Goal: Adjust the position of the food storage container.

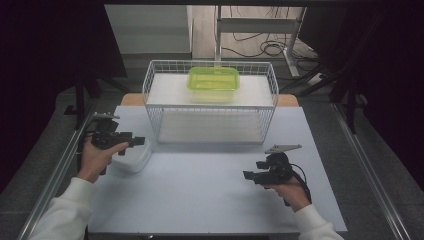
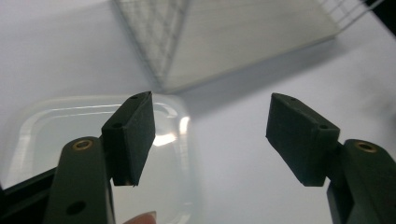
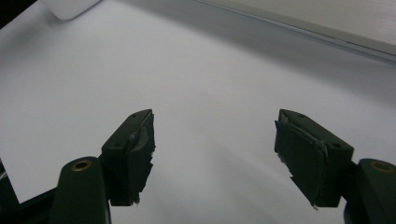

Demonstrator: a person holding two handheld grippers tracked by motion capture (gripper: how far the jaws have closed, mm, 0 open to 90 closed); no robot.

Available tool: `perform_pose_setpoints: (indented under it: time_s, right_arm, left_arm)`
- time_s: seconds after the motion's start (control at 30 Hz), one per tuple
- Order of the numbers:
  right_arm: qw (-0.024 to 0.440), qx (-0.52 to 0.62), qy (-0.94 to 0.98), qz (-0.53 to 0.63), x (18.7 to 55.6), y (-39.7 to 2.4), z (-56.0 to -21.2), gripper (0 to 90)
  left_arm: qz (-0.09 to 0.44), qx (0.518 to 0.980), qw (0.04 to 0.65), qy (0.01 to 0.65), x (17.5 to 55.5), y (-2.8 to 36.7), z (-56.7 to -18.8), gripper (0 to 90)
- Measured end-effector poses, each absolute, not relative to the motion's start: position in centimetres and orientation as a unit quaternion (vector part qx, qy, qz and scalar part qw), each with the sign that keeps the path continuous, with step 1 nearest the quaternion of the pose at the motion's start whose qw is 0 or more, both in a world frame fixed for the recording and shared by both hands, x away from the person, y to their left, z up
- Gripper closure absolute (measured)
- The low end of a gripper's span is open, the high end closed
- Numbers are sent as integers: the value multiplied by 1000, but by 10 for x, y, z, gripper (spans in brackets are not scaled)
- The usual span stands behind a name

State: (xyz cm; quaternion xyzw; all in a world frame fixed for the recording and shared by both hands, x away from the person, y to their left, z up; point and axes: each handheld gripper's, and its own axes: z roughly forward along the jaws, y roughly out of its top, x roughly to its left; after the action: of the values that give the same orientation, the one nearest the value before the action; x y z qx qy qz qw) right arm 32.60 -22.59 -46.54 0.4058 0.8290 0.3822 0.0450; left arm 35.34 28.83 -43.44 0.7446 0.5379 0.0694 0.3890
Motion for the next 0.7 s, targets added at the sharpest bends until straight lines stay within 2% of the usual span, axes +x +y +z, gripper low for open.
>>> perform_pose_setpoints:
  time_s: [0.1,0.33,0.4,0.7]
  right_arm:
    - [50,410,829,378,326,-226,-467,283]
    - [52,415,823,383,326,-229,-464,283]
    - [52,415,823,383,326,-229,-464,283]
    - [51,418,824,379,327,-234,-466,284]
  left_arm:
    - [64,745,382,543,361,299,-438,330]
    - [89,758,352,542,375,312,-436,346]
    - [115,761,336,543,378,316,-435,368]
    - [107,749,318,571,394,340,-448,478]
